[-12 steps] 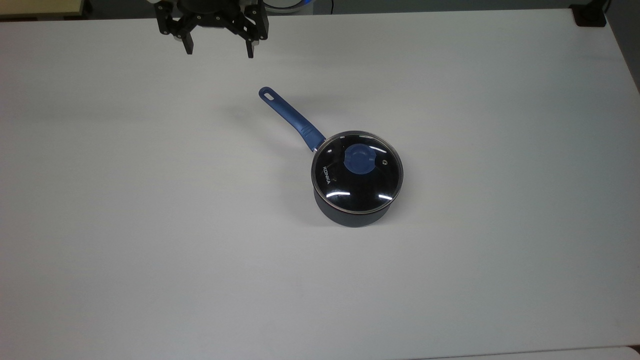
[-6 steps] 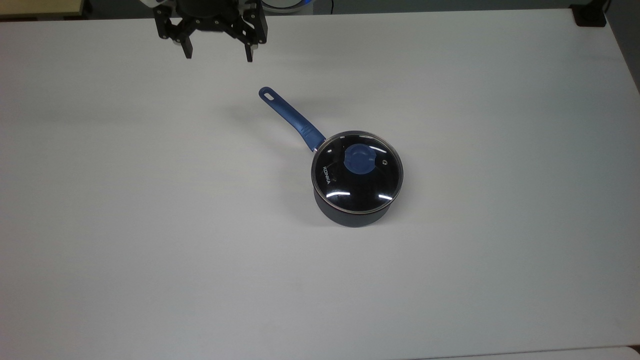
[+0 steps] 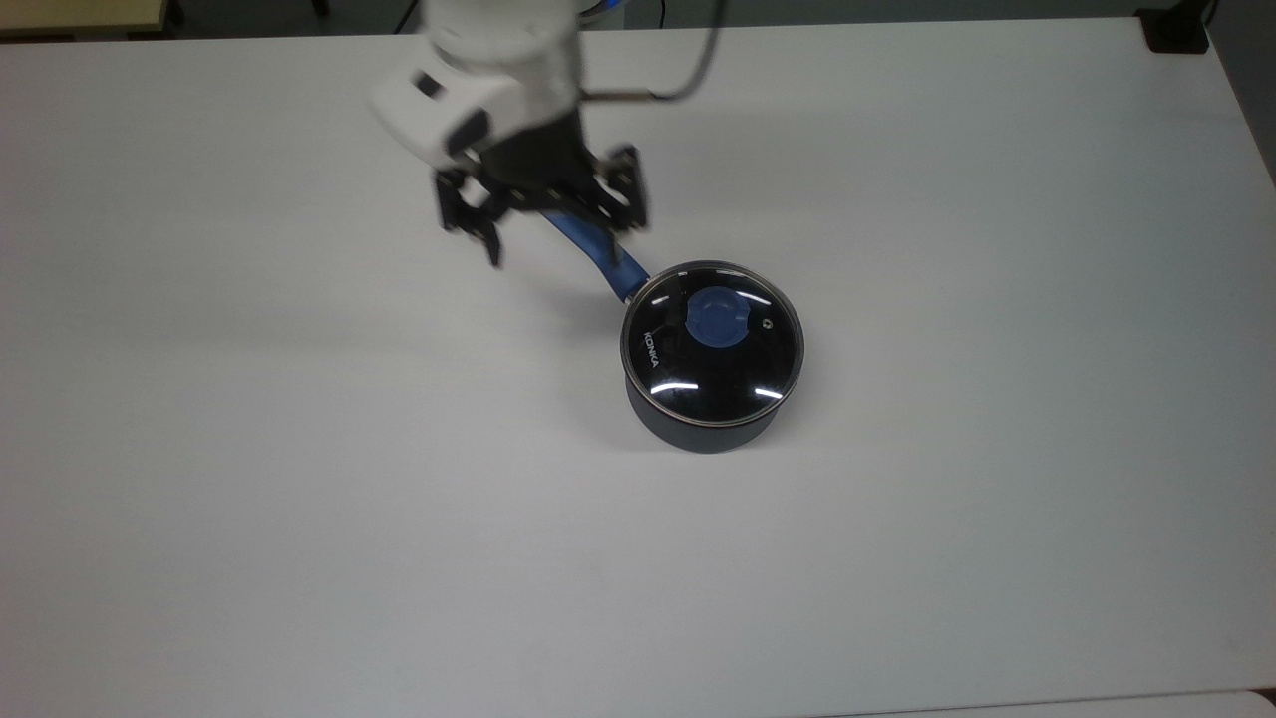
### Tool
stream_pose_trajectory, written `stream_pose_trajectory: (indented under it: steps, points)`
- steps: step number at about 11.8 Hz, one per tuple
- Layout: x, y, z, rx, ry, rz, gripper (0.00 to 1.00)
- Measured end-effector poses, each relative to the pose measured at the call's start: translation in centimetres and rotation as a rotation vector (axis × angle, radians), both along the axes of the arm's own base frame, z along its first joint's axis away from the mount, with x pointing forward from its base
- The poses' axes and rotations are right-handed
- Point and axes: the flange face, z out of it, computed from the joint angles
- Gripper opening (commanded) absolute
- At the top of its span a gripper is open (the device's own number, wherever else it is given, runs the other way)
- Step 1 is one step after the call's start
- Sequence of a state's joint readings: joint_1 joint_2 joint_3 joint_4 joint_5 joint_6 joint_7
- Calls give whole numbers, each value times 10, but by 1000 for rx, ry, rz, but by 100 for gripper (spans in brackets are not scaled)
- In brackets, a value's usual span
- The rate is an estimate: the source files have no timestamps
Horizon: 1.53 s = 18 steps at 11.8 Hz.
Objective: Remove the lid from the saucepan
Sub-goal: 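Move the gripper over the saucepan and lower it onto the blue lid knob, then close the gripper on the blue knob and lift the glass lid up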
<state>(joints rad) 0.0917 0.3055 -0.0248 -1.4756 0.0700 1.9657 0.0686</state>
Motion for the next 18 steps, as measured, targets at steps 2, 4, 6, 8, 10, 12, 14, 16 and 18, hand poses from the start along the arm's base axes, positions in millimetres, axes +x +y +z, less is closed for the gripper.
stream_pose_trajectory:
  steps: [2,4,6,8,10,12,14,16,18]
  points:
    - [10,30,-16,7,-23,5,100]
    - [11,55,-32,4,-3,41,100]
    - [9,89,-49,-20,18,97,100]
    - [4,122,-64,-51,34,153,100]
    - [2,137,-78,-65,51,177,100]
    - [5,136,-95,-81,72,179,89]
    - [7,135,-102,-106,78,187,62]
    - [7,135,-102,-124,75,194,49]
    - [8,135,-100,-126,69,195,46]
